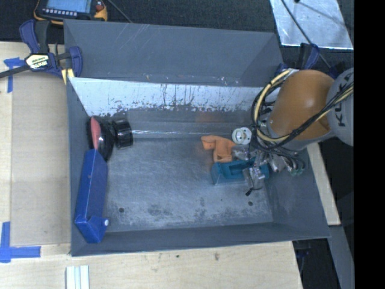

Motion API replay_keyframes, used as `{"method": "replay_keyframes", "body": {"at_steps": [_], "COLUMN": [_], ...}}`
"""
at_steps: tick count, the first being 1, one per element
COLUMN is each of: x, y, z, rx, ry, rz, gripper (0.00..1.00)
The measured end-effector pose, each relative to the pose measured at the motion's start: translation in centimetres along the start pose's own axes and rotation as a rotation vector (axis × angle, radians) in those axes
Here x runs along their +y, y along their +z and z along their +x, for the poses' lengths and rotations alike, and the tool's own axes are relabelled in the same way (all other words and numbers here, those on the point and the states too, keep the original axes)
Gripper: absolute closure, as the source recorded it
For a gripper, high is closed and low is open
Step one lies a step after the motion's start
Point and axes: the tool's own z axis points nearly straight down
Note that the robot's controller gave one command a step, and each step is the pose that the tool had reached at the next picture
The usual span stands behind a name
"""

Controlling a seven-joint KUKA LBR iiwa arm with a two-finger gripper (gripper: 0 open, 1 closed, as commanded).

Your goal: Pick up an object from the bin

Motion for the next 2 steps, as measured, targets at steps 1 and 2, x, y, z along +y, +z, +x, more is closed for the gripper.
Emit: {"method": "replay_keyframes", "body": {"at_steps": [1, 2], "x": [0.0, -0.1], "y": [-0.4, -1.7], "z": [0.1, 0.0], "rx": [-0.002, -0.016], "ry": [0.000, 0.000], "rz": [0.001, 0.009], "gripper": [1.00, 1.00]}}
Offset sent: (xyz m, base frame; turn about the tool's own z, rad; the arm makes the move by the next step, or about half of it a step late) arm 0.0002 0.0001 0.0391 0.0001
